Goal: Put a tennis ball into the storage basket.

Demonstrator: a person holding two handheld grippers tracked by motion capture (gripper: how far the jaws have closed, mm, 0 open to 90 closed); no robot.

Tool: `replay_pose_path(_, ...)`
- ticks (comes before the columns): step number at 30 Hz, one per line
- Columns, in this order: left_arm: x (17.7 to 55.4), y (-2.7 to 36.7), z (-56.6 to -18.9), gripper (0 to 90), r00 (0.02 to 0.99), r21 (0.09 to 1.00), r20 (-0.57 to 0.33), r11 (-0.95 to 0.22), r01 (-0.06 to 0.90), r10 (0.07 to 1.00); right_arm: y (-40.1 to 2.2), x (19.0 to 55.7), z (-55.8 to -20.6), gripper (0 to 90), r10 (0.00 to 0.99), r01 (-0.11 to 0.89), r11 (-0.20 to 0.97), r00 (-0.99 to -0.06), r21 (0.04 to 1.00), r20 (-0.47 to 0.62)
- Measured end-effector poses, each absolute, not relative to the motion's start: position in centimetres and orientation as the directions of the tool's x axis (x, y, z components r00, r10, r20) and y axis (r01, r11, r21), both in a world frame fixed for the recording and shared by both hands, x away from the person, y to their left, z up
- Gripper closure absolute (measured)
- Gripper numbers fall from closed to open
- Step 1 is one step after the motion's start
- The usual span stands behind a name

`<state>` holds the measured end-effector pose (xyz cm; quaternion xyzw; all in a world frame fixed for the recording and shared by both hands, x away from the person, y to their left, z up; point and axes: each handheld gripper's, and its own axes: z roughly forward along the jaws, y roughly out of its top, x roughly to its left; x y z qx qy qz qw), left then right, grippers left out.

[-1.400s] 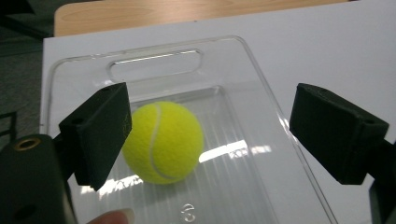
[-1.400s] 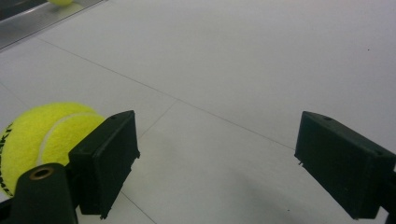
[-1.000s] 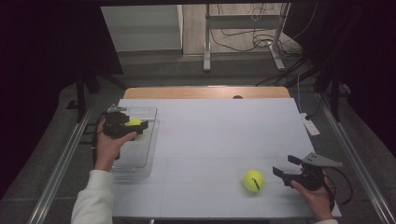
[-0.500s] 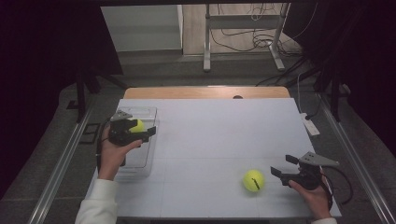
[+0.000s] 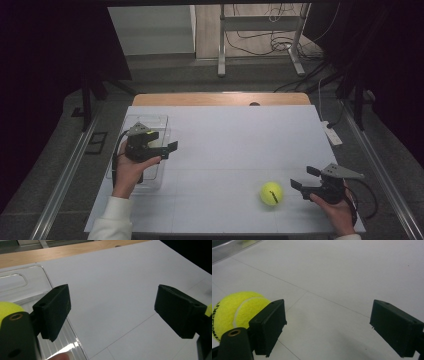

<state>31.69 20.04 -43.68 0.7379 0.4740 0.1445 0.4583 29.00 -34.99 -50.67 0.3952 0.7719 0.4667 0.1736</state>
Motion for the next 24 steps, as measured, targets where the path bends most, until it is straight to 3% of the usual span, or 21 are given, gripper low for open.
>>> replay_pose_path(24,30.5,17.0,-43.2,14.9,0.589,0.821,-0.217,-0.181,0.542,0.778,-35.3,28.8,-50.6,13.4,0.776,0.445,0.246,-0.623,0.861,0.101)
